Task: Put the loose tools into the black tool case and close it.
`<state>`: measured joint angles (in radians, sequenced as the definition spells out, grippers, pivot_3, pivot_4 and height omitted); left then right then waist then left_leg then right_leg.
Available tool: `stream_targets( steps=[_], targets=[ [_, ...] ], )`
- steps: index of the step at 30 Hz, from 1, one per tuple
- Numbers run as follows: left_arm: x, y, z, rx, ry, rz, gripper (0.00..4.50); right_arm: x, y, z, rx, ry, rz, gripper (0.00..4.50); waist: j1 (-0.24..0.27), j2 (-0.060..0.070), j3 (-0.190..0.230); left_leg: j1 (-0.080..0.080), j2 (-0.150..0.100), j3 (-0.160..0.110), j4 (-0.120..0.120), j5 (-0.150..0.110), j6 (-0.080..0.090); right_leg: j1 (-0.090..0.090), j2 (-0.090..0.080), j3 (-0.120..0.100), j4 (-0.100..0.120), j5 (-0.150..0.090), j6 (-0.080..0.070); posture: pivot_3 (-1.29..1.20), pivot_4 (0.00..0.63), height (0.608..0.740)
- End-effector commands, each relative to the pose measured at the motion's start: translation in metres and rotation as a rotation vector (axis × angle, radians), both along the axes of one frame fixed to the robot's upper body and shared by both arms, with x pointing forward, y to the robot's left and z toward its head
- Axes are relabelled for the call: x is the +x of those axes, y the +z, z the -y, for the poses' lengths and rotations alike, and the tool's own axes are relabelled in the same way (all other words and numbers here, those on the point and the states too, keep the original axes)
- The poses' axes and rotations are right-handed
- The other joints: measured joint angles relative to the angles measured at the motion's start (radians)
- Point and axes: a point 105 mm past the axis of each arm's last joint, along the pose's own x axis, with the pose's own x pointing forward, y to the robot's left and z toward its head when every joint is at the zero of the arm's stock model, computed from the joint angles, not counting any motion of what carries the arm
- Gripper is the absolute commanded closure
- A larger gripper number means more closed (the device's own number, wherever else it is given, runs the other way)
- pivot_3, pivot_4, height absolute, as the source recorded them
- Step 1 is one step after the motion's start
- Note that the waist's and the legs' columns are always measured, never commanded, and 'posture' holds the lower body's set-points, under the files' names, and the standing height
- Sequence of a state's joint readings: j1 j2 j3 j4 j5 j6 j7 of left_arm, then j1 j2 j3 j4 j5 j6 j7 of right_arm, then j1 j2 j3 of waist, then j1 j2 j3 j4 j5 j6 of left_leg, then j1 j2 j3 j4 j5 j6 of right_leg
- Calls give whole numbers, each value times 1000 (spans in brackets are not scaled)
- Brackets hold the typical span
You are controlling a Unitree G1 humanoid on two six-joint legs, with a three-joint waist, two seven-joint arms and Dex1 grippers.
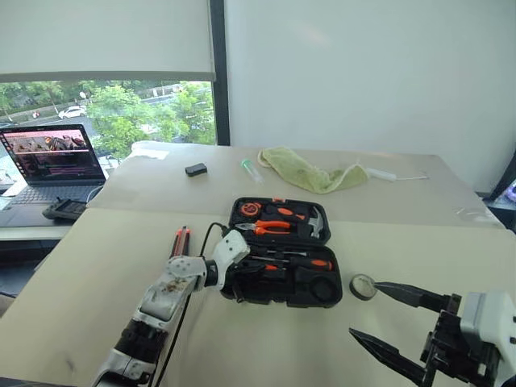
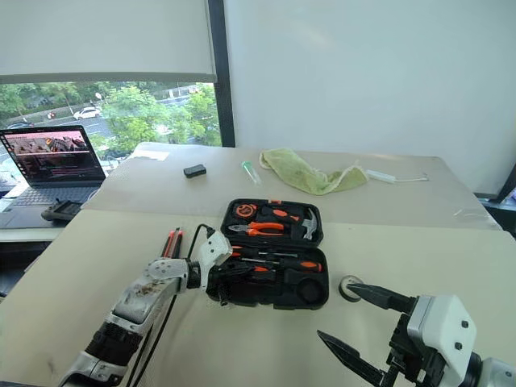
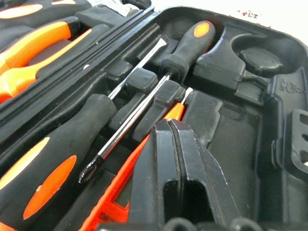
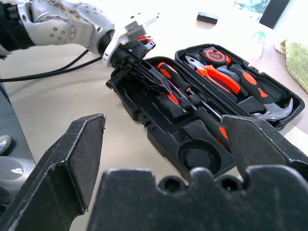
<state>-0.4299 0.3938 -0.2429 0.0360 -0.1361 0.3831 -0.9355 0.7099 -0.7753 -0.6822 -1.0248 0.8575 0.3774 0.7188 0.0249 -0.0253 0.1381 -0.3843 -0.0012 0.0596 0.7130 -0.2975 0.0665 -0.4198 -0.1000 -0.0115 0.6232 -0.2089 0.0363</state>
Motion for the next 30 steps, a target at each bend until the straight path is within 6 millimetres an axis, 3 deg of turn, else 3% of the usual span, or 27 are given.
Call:
stream_targets(
  steps=[1,3,6,10,16,17,19,24,28,30],
  targets=[
    [-10,-44,-7,95,4,-137,4454,-3,9,-4,-5,27,43,0,0,3,-4,0,0,0,0,0,0,0,0,0,0,0,0,0,150,740],
    [-6,-43,-6,61,36,-164,4454,-3,9,-5,-5,29,41,0,0,4,-6,1,0,0,0,0,1,1,0,0,0,0,0,0,150,740],
    [-2,-15,-6,-65,44,-145,4454,-3,10,-5,-6,34,45,0,0,5,-7,3,0,0,0,0,1,3,0,0,-1,-1,0,0,150,740],
    [-4,26,-25,-157,58,-125,4454,-1,10,-6,-7,41,47,0,-14,3,-5,0,1,0,0,0,0,-1,3,1,0,-1,-1,0,150,740],
    [-10,76,-44,-192,122,-72,4454,9,7,-6,4,66,48,0,-7,1,-2,-2,2,0,0,0,0,-3,5,0,1,-2,-2,0,150,740],
    [-11,81,-46,-204,137,-65,3950,11,6,-6,6,68,46,0,-5,0,-1,-1,1,0,0,0,0,-2,3,0,0,-2,-1,0,150,740],
    [-13,91,-50,-237,175,-66,3416,15,4,-5,12,69,42,0,-3,-1,-1,-2,0,0,0,0,0,-2,3,0,0,-2,0,0,150,740],
    [-30,96,-64,-190,180,-77,1547,22,-5,-5,35,68,-35,0,-6,-2,0,-3,0,0,-1,0,0,-2,3,0,-1,-2,0,0,150,740],
    [-19,92,-97,-110,373,-77,63,26,-5,-9,40,97,-47,0,-11,-1,1,-2,1,0,-2,0,-1,-3,3,0,-1,-2,-2,0,150,740],
    [-1,81,-120,-29,575,-100,17,27,-3,-11,36,117,-30,0,-9,-2,1,-1,1,0,-2,0,-1,-2,3,0,0,-2,-2,0,150,740]
  ],
)
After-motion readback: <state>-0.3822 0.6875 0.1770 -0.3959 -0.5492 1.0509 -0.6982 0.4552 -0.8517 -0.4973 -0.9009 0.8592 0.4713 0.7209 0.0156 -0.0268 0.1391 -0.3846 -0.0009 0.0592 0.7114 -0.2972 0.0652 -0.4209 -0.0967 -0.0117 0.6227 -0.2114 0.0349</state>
